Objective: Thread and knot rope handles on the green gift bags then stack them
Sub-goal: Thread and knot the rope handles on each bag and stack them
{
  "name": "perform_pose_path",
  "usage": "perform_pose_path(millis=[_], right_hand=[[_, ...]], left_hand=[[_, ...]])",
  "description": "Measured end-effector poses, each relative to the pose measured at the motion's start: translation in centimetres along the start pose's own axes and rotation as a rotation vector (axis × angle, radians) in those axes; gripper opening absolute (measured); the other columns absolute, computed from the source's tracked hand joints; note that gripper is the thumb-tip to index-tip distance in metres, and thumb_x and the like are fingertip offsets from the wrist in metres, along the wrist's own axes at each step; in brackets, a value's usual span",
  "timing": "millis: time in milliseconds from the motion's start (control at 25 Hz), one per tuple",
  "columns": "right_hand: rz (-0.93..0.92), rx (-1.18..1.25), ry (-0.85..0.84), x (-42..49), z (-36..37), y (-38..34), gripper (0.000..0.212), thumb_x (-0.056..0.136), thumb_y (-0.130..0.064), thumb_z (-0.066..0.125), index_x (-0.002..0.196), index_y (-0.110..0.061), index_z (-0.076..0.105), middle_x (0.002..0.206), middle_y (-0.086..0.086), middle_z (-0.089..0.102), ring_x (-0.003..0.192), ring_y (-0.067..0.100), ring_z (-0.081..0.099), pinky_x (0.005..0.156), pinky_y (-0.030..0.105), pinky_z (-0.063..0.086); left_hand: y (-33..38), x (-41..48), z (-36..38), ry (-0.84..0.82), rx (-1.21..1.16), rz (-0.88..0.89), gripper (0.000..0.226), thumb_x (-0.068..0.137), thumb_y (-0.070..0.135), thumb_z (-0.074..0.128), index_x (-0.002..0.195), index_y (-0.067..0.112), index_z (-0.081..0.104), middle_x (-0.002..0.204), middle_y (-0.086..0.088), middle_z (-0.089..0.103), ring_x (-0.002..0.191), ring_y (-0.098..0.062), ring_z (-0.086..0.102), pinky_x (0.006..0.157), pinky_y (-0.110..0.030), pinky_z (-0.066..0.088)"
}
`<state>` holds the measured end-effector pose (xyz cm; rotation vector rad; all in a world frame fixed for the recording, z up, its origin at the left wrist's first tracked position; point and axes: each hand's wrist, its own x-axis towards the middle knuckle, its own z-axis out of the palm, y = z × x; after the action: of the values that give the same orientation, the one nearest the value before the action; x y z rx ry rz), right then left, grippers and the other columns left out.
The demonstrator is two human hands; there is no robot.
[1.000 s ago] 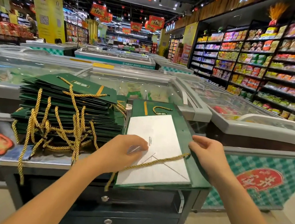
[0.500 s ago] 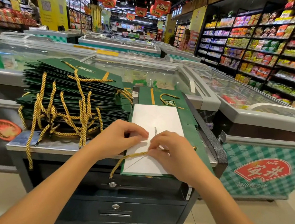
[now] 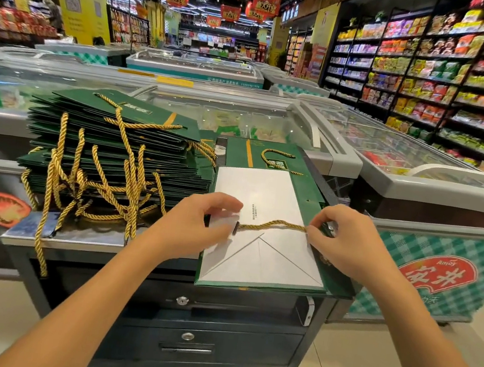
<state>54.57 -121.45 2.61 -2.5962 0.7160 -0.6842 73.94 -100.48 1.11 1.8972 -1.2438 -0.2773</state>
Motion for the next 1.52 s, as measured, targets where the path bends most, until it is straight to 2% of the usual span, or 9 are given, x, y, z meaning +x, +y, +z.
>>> perform_pose_path(millis=[160, 280, 400, 640, 800, 1040, 1280, 1400, 1520], right_hand=[[-0.006, 0.029, -0.005, -0.2, 0.8, 0.0, 0.017, 0.090, -0.036, 0.071, 0.103, -0.026, 0.068, 0.115, -0.006, 0.058, 0.107, 0.015, 0.053, 0.092, 0.032, 0.044], [-0.013, 0.022, -0.026, -0.7, 0.9, 0.0, 0.026, 0.091, -0.042, 0.068, 0.111, -0.026, 0.068, 0.114, -0.007, 0.062, 0.107, 0.015, 0.055, 0.088, 0.032, 0.046], [-0.026, 0.028, -0.047, -1.3, 0.4, -0.1, 0.026, 0.091, -0.044, 0.068, 0.110, -0.026, 0.069, 0.111, -0.010, 0.063, 0.105, 0.012, 0.055, 0.085, 0.028, 0.044], [0.056, 0.120, -0.146, -2.8, -0.8, -0.2, 0.027, 0.086, -0.056, 0.070, 0.106, -0.039, 0.065, 0.111, -0.024, 0.055, 0.106, 0.005, 0.055, 0.090, 0.032, 0.052], [0.158, 0.240, -0.104, -1.3, -1.2, -0.2, 0.043, 0.090, -0.057, 0.065, 0.125, -0.033, 0.061, 0.118, -0.010, 0.062, 0.104, 0.006, 0.060, 0.082, 0.030, 0.053], [0.226, 0.316, -0.034, 2.7, -0.4, 0.5, 0.038, 0.090, -0.030, 0.074, 0.126, -0.022, 0.064, 0.119, 0.001, 0.065, 0.104, 0.014, 0.062, 0.082, 0.026, 0.047], [0.243, 0.455, 0.044, 4.2, -0.4, 1.3, 0.047, 0.084, -0.022, 0.082, 0.126, -0.020, 0.063, 0.101, 0.001, 0.066, 0.088, 0.008, 0.064, 0.071, 0.020, 0.050], [0.280, 0.626, 0.005, 4.7, -0.4, 1.8, 0.047, 0.080, -0.018, 0.085, 0.123, -0.015, 0.068, 0.097, 0.006, 0.072, 0.084, 0.015, 0.074, 0.069, 0.025, 0.060], [0.263, 0.735, 0.000, 4.6, -0.4, 2.0, 0.033, 0.084, -0.009, 0.081, 0.115, -0.013, 0.069, 0.074, -0.005, 0.074, 0.064, 0.003, 0.071, 0.055, 0.013, 0.051]], left_hand=[[-0.1, 0.0, 0.3, 0.034, 0.152, 0.041, 0.019, 0.088, 0.038, 0.071, 0.107, 0.036, 0.069, 0.117, 0.024, 0.061, 0.113, 0.005, 0.054, 0.092, -0.014, 0.040], [0.3, -0.1, 0.4, 0.082, 0.159, 0.032, 0.012, 0.090, 0.031, 0.069, 0.102, 0.034, 0.071, 0.109, 0.020, 0.066, 0.106, 0.000, 0.058, 0.092, -0.022, 0.048], [0.9, -0.3, 0.3, 0.076, 0.200, 0.004, 0.012, 0.092, 0.023, 0.065, 0.100, 0.030, 0.071, 0.100, 0.013, 0.068, 0.097, -0.005, 0.061, 0.089, -0.034, 0.054], [2.7, -0.7, 0.2, 0.003, 0.450, 0.015, 0.014, 0.096, 0.015, 0.056, 0.100, 0.027, 0.063, 0.095, 0.009, 0.066, 0.091, -0.012, 0.061, 0.083, -0.040, 0.054], [4.4, -0.2, 0.1, 0.064, 0.586, 0.063, 0.016, 0.095, 0.019, 0.055, 0.099, 0.032, 0.064, 0.091, 0.012, 0.067, 0.086, -0.014, 0.062, 0.080, -0.038, 0.055], [7.2, 2.3, 0.2, 0.157, 0.049, 0.075, 0.011, 0.089, 0.012, 0.070, 0.092, 0.019, 0.078, 0.080, 0.010, 0.073, 0.072, 0.001, 0.065, 0.070, -0.014, 0.054], [8.7, 6.2, 2.0, 0.162, -0.234, 0.005, 0.004, 0.087, 0.005, 0.066, 0.086, 0.009, 0.068, 0.087, 0.003, 0.076, 0.073, -0.006, 0.066, 0.069, -0.026, 0.057], [9.0, 8.3, 3.1, 0.074, -0.312, 0.002, 0.009, 0.083, 0.003, 0.070, 0.083, 0.008, 0.062, 0.089, -0.015, 0.076, 0.068, -0.013, 0.063, 0.062, -0.026, 0.050], [8.1, 9.9, 4.2, 0.026, -0.324, 0.017, 0.006, 0.084, 0.006, 0.071, 0.087, 0.010, 0.068, 0.089, -0.015, 0.076, 0.075, -0.013, 0.066, 0.065, -0.024, 0.050]])
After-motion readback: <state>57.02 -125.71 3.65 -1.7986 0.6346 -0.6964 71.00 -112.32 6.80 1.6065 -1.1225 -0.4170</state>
